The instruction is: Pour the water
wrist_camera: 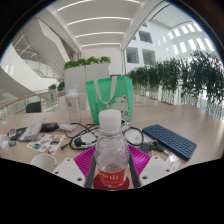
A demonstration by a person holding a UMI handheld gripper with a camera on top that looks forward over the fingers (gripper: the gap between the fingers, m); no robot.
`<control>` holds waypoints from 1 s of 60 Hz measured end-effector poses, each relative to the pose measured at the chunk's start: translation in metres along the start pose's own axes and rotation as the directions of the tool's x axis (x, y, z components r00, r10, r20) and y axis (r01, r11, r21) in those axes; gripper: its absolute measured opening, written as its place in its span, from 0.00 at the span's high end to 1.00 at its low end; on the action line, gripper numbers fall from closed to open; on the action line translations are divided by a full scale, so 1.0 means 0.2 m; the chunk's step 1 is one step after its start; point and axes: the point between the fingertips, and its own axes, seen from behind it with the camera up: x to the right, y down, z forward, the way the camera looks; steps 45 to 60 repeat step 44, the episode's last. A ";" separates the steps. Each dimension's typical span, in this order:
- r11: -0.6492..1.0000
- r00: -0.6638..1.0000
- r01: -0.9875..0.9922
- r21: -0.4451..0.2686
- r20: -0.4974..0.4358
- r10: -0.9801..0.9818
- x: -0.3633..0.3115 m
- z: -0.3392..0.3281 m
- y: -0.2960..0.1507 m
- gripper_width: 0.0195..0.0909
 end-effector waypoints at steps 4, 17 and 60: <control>0.998 0.999 -0.027 -0.054 0.017 0.028 0.01 -0.05 0.02 0.27; 0.993 0.997 -0.070 -0.090 -0.026 0.068 0.03 -0.45 -0.03 0.10; 0.995 0.993 -0.004 -0.100 -0.114 -0.008 -0.50 -1.39 -0.24 0.10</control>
